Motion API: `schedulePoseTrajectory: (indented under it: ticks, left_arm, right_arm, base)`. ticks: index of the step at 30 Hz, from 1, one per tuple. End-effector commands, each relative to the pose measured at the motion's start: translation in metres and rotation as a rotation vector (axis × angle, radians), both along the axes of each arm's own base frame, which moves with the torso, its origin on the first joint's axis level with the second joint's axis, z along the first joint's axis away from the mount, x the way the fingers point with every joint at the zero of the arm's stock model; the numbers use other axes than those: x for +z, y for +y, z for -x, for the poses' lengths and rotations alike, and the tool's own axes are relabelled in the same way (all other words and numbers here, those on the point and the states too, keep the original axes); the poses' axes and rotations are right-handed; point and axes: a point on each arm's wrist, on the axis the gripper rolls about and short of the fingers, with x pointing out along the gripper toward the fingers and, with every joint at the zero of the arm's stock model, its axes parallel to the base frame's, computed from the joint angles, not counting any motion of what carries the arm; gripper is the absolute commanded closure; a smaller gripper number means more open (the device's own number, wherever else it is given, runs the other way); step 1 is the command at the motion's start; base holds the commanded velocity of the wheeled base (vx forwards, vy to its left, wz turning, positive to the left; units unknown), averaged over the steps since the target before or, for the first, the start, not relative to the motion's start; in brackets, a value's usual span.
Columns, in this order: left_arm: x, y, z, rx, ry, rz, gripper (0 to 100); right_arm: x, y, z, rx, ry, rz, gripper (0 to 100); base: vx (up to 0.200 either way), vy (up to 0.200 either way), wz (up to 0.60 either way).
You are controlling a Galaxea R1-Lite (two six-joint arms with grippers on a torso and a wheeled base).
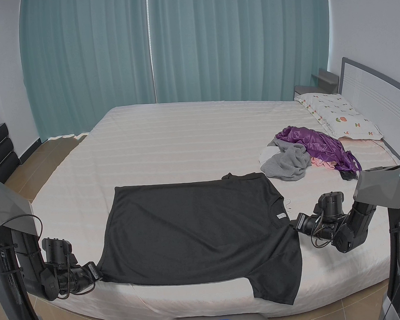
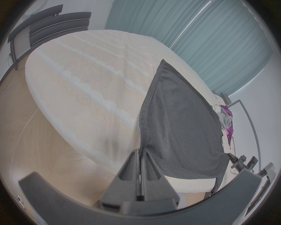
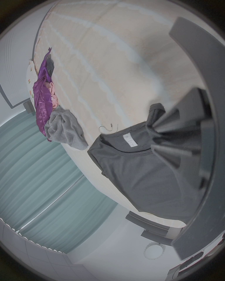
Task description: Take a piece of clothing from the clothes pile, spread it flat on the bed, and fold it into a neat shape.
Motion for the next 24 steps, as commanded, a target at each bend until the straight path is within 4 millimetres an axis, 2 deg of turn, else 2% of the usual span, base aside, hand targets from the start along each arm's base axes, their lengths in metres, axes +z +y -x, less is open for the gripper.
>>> schedulePoseTrajectory:
  ticks: [1,4,9,12,13,15,16,17,18,20,21,24]
  left_arm:
    - [0.000,0.000,0.000,0.001,0.001,0.001,100]
    - [0.000,0.000,0.000,0.000,0.002,0.000,100]
    - [-0.001,0.000,0.002,0.000,0.007,0.001,100]
    - [-0.001,0.000,0.002,0.000,0.007,0.001,100]
    - [-0.001,0.000,0.002,0.000,0.007,0.001,100]
    - [-0.001,0.000,0.002,0.000,0.007,0.001,100]
    - [-0.001,0.000,0.002,-0.002,0.007,0.000,100]
    - [0.000,0.000,0.002,0.000,0.006,0.001,100]
    - [0.000,0.000,0.002,0.000,0.006,0.001,100]
    - [0.000,0.000,0.002,0.000,0.006,0.001,100]
    - [0.000,0.000,0.002,0.000,0.006,0.001,100]
    - [0.000,-0.001,0.002,0.000,0.007,0.001,100]
  right_arm:
    - [-0.003,0.000,-0.007,-0.018,-0.012,0.005,0]
    - [-0.002,-0.001,-0.005,-0.024,-0.014,0.008,0]
    - [0.019,-0.010,0.011,-0.038,-0.023,-0.003,0]
    - [0.027,-0.010,0.040,-0.006,0.008,-0.009,0]
    - [0.027,-0.010,0.043,0.001,0.013,-0.012,0]
    - [0.025,-0.006,0.072,0.077,0.061,-0.042,0]
    - [0.025,-0.006,0.073,0.079,0.063,-0.044,0]
    - [0.020,-0.004,0.091,0.115,0.093,-0.055,0]
    - [0.017,-0.004,0.099,0.127,0.109,-0.058,0]
    - [0.011,-0.004,0.114,0.153,0.139,-0.064,0]
    - [0.010,-0.004,0.115,0.154,0.142,-0.065,0]
    - [0.003,-0.001,0.138,0.216,0.173,-0.064,0]
  base:
    - [0.000,0.000,0.00]
    - [0.000,0.000,0.00]
    - [0.000,0.000,0.00]
    - [0.000,0.000,0.00]
    - [0.000,0.000,0.00]
    - [0.000,0.000,0.00]
    - [0.000,0.000,0.00]
    - [0.000,0.000,0.00]
    - [0.000,0.000,0.00]
    - [0.000,0.000,0.00]
    - [0.000,0.000,0.00]
    - [0.000,0.000,0.00]
